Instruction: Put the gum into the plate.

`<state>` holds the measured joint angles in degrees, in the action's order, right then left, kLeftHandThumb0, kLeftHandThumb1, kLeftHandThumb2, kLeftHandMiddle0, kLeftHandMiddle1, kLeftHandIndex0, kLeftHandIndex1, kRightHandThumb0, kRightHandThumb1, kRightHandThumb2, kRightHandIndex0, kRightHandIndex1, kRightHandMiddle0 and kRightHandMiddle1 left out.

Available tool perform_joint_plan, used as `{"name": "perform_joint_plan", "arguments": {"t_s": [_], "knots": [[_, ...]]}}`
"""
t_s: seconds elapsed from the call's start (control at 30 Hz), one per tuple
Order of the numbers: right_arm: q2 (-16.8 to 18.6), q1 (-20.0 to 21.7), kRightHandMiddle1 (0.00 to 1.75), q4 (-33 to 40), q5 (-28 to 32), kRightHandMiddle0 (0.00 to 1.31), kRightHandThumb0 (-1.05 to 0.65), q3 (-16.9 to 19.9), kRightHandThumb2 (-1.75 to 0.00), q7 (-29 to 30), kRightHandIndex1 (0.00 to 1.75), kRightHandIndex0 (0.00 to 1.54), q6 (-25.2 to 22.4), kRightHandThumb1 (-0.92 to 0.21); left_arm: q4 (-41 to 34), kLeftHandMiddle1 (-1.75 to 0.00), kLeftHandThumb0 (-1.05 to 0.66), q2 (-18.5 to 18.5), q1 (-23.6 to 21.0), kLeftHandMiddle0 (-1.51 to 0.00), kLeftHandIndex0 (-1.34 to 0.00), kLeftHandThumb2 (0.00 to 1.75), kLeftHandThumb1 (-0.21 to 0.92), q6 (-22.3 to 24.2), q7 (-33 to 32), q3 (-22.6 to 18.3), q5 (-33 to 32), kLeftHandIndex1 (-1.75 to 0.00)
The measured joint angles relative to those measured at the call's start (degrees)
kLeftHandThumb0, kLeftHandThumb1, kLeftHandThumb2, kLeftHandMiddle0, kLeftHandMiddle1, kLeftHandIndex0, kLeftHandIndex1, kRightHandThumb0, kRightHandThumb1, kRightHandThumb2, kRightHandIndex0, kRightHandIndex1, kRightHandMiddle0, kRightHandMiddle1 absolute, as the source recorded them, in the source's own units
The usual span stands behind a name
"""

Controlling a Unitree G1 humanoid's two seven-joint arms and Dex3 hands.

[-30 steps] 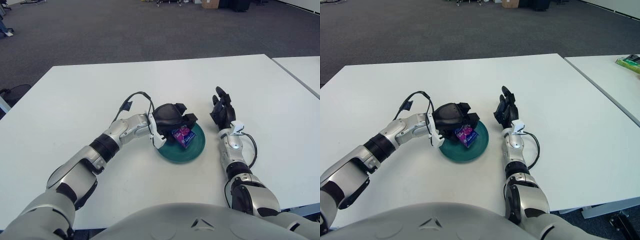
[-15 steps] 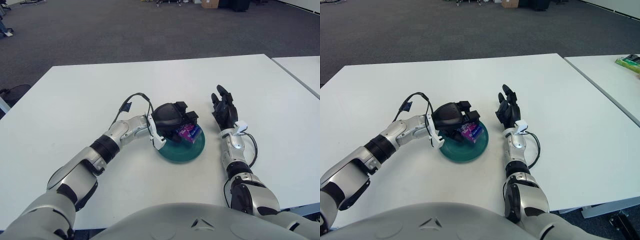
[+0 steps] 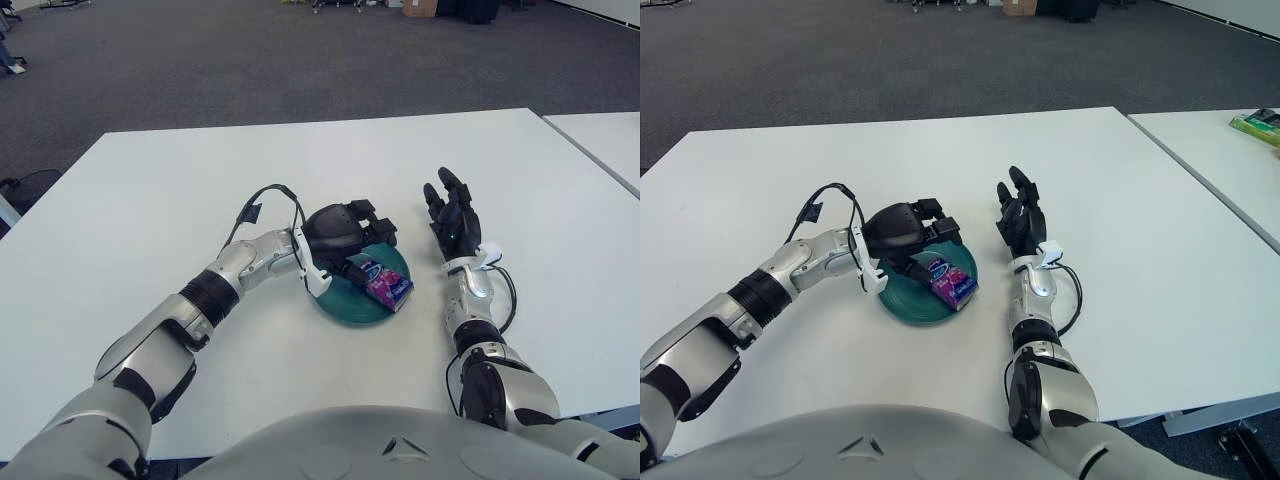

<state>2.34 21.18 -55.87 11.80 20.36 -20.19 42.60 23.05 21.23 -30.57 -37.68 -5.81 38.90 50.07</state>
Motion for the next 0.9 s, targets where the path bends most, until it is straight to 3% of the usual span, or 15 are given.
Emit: {"name": "perform_joint_plan", "arguments": {"t_s": [0.2,0.47,0.67,0.9], "knots": [[-0.03,0.34,0.49,-0.37,2.26,0.00,-0.66,1.24,-0.88,-3.21,0.02,0.35,-1.57,-0.92,-0.32,-0.18,-1.05,0.07,0.02,-0.31,-0.02,0.85,0.92,0.62,3.20,-0.19,-0.37,-0.90],[-0.07,0.42,0.50,-0.44,2.96,0.00,-0.66,1.73,-0.86,-4.29,0.01,0.34,-2.05,-0.92,-2.11,-0.06,-1.05,0.33,0.78,-0.26,0.00,0.85,0.92,2.38,8.21,-0.43,-0.40,-0.65],[-0.18,0.44,0.51,-0.60,2.65,0.00,-0.67,1.50,-0.86,-3.08,0.00,0.33,-2.06,-0.92,-3.29,-0.04,-1.05,0.89,1.40,-0.27,0.00,0.85,0.92,2.51,10.51,-0.88,-1.45,-0.64],[-0.32,0.44,0.44,-0.75,0.75,0.00,-0.70,0.10,-0.88,0.66,0.00,0.30,-2.10,-0.92,-3.47,-0.04,-1.05,2.06,1.48,-0.36,-0.05,0.82,0.92,0.93,11.07,-3.85,-4.81,-0.85]]}}
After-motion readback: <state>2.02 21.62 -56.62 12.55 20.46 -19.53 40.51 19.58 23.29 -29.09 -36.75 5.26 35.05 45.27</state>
